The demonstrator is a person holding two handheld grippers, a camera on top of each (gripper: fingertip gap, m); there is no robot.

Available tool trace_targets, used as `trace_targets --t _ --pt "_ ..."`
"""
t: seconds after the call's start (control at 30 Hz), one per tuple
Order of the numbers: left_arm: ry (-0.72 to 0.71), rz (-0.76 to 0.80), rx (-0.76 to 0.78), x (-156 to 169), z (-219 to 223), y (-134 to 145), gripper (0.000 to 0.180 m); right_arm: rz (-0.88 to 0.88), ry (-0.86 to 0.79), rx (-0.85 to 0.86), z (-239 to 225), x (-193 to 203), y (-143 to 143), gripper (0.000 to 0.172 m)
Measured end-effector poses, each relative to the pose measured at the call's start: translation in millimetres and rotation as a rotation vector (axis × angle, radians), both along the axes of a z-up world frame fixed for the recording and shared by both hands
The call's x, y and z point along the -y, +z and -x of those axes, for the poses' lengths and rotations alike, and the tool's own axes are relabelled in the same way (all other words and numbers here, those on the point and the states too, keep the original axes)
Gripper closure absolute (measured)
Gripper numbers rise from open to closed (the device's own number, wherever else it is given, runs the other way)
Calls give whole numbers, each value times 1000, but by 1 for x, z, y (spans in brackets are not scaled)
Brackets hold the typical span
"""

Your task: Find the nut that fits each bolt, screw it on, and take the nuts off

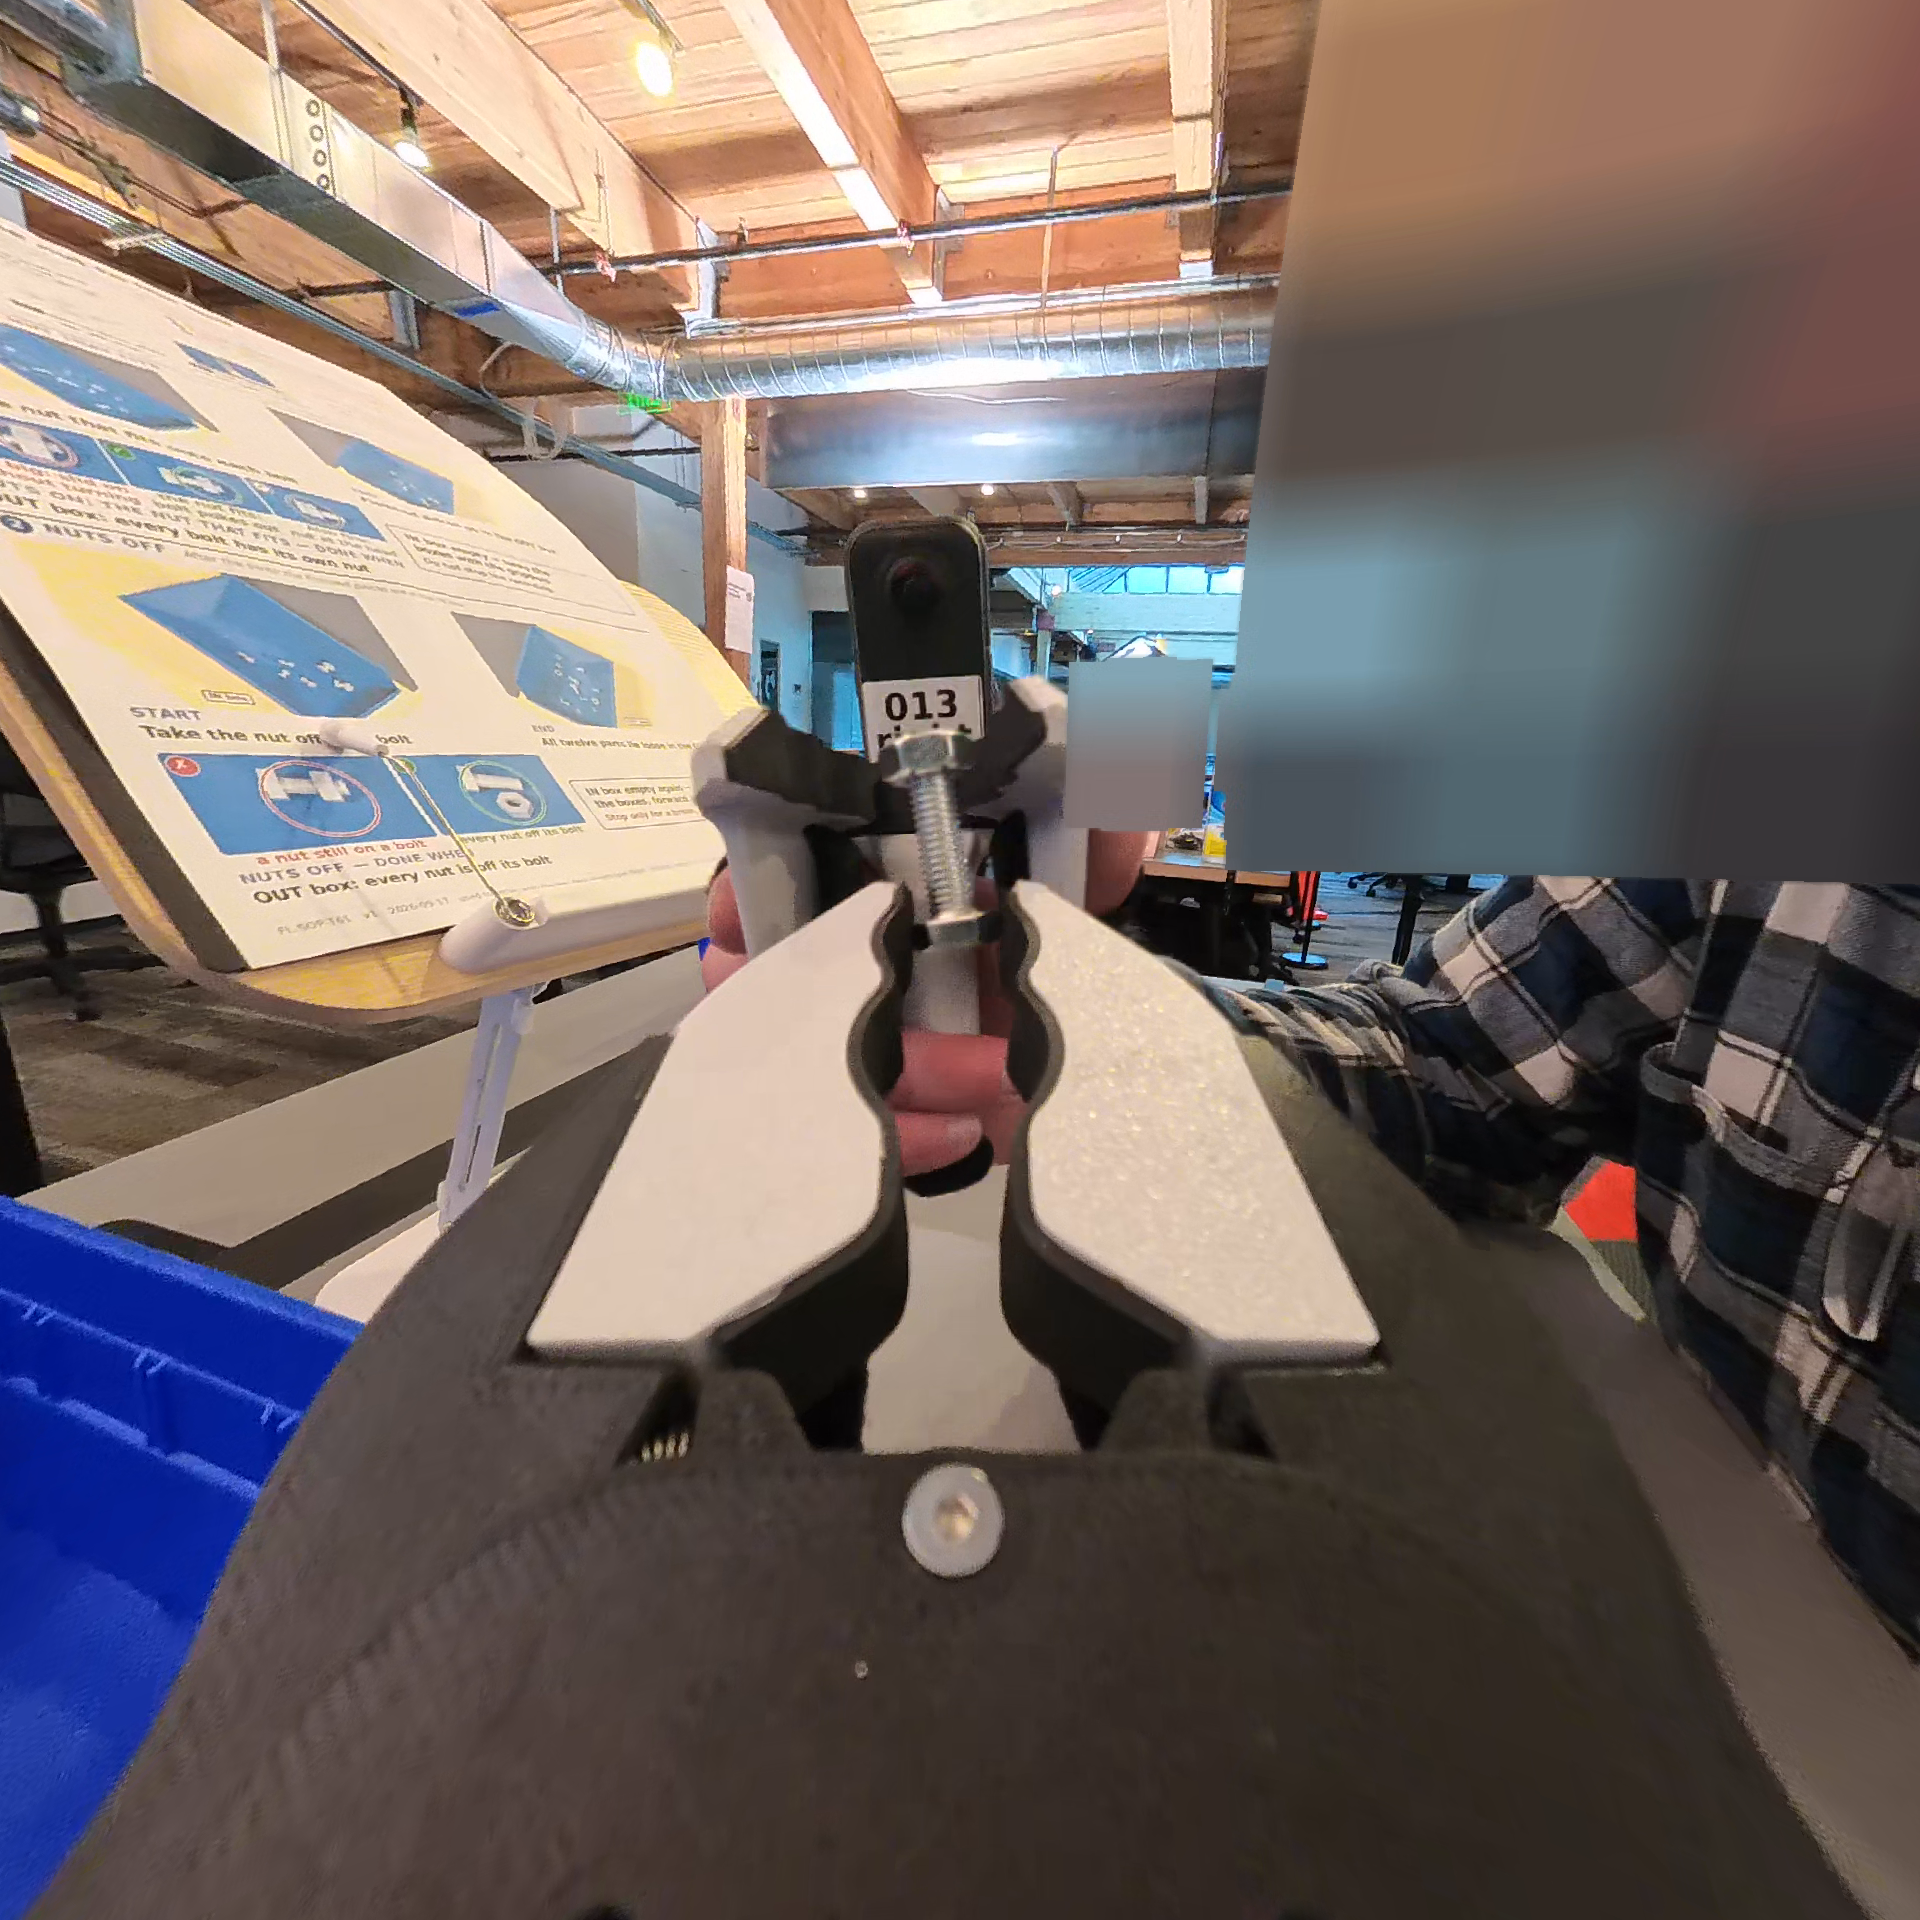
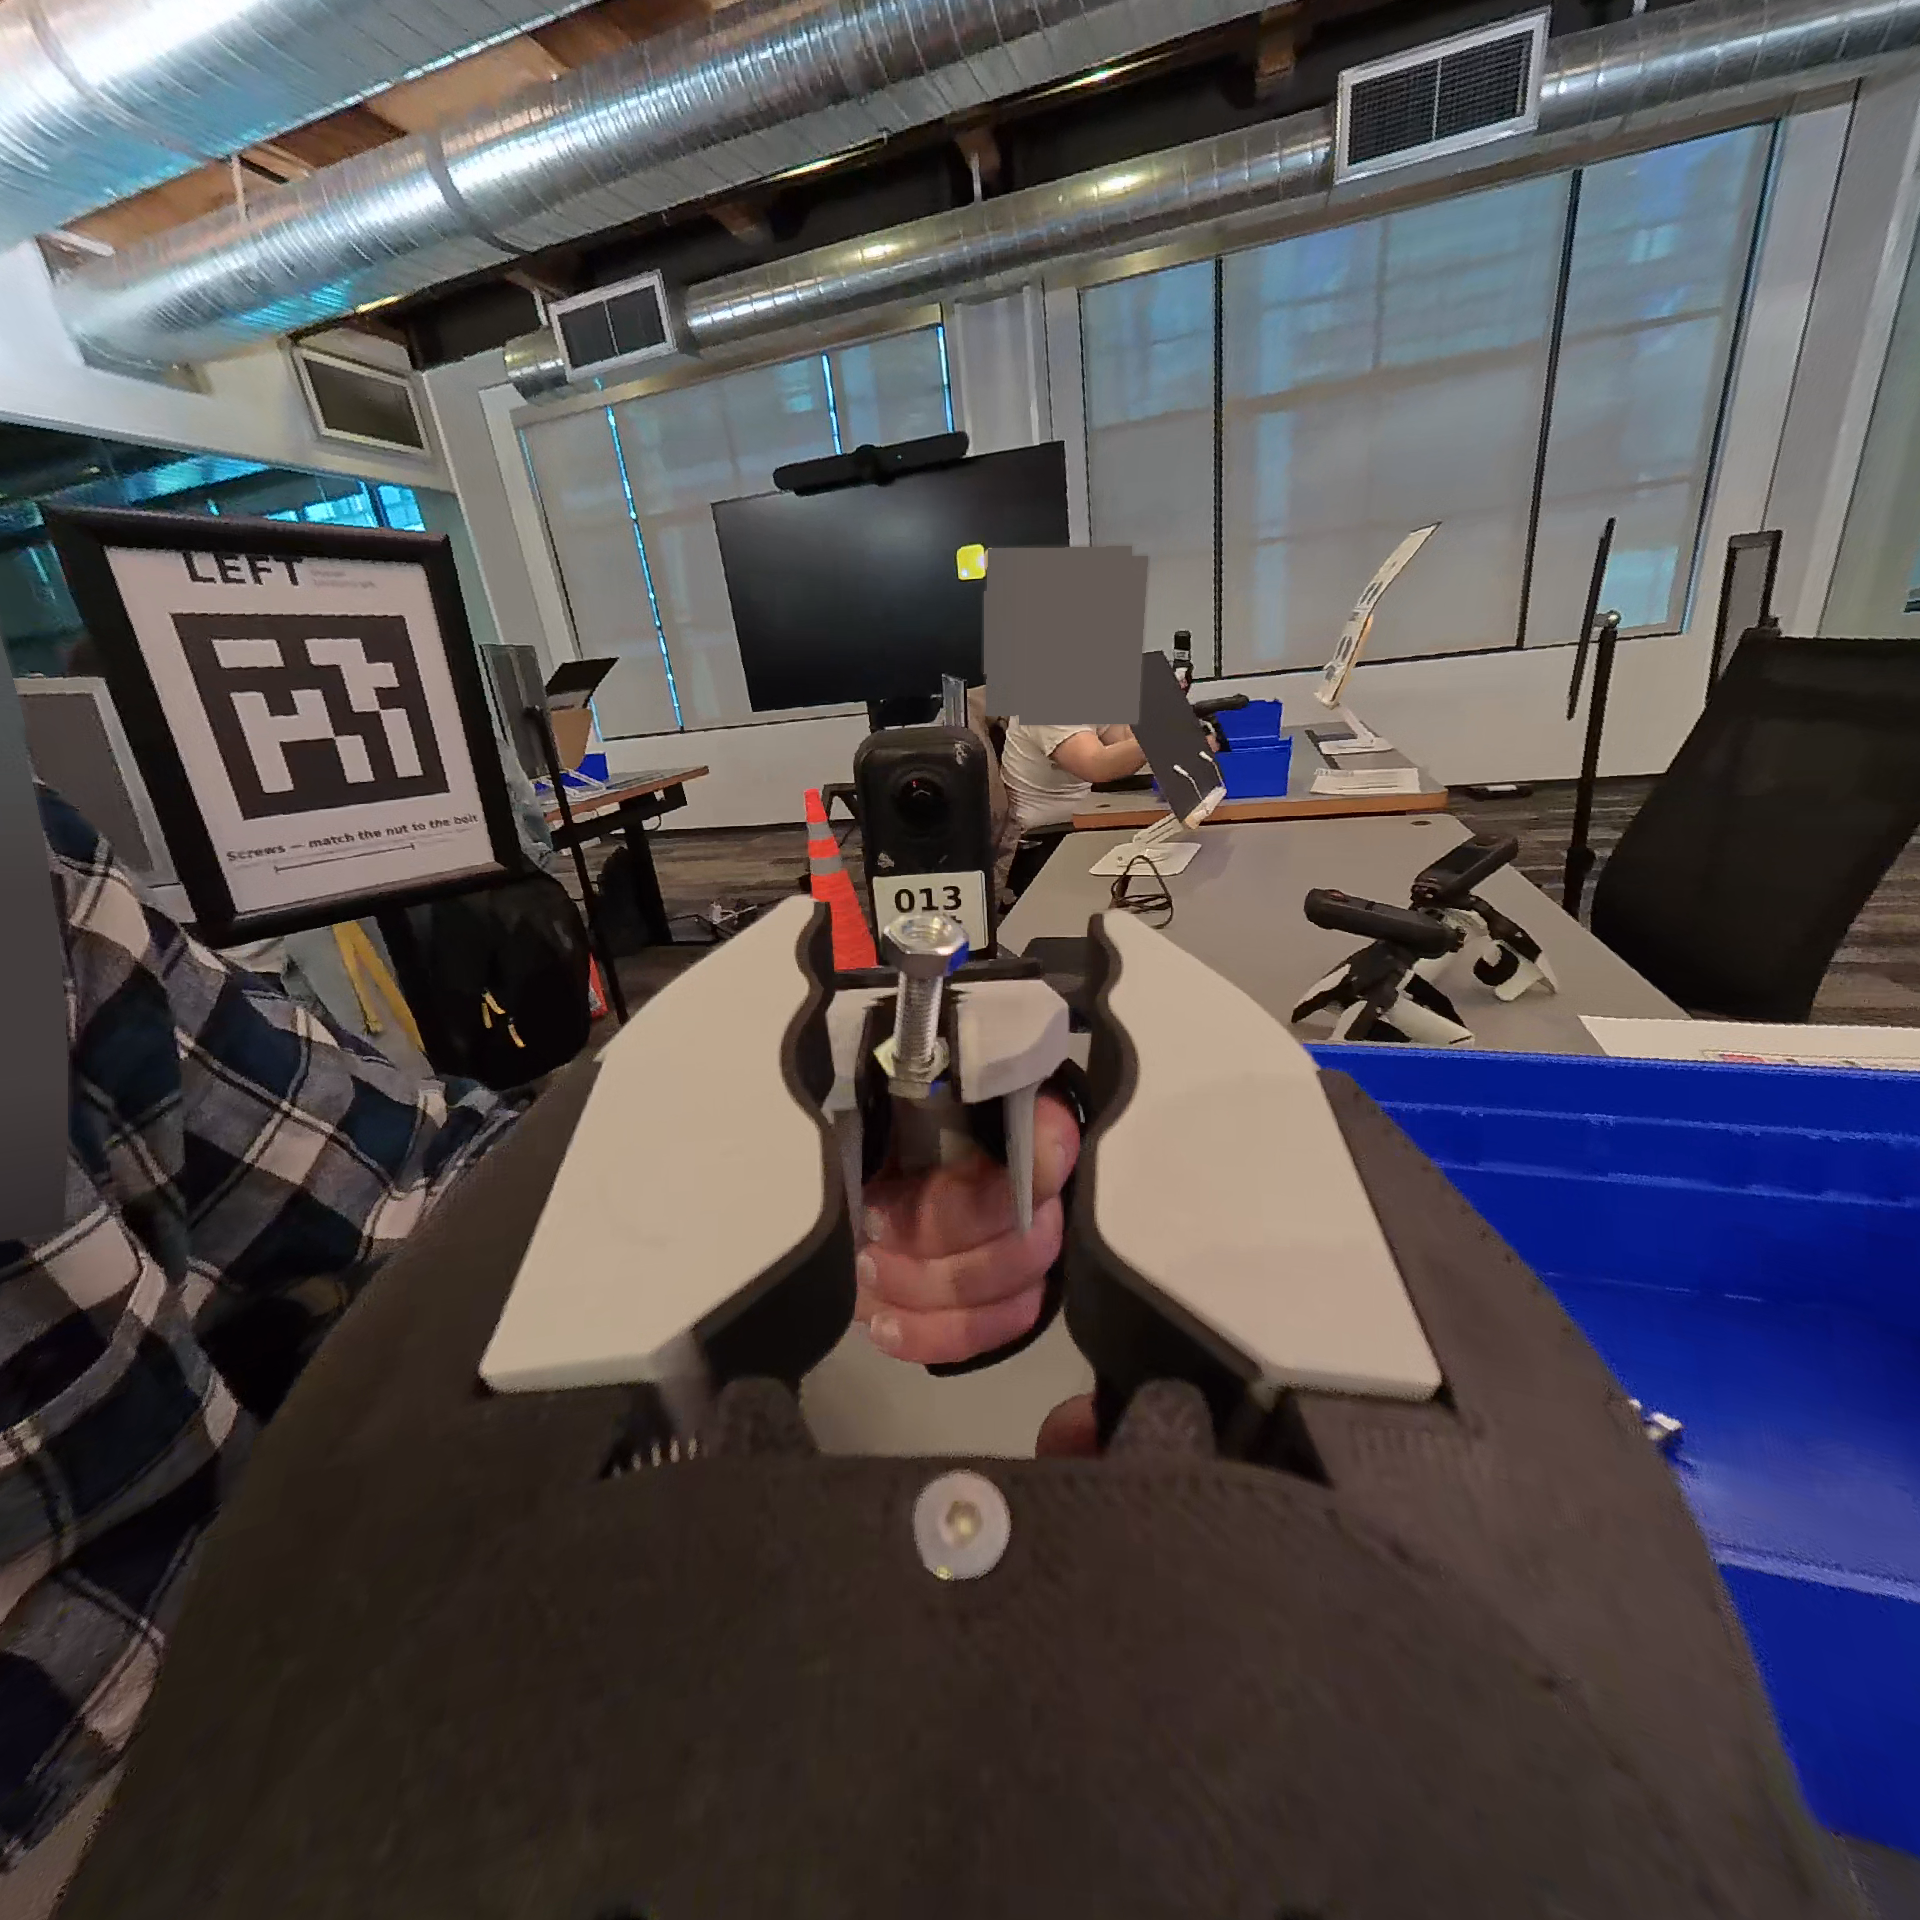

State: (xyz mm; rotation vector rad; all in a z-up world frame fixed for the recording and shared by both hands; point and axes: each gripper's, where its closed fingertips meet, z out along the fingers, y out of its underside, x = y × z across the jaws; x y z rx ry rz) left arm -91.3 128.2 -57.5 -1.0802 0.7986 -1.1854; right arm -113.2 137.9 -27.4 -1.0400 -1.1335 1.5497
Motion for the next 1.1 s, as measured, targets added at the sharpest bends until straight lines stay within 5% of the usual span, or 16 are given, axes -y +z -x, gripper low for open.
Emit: trace_targets --t 0.63,0.83,0.93,1.1 --pt "29 -14 -20 -2 1 1 165 15 3 -1 -6 -8 0 132" --pt "300 -112 -237 -20 7 -7 165 -55 -17 164 -8 -5 -7 130" --pt "477 -227 -463 -28 10 -21 165 -71 -89 340 -18 -15 -26 130" --pt "547 -308 -597 -29 -4 -36 165 62 -118 406 -33 -20 -50 130"
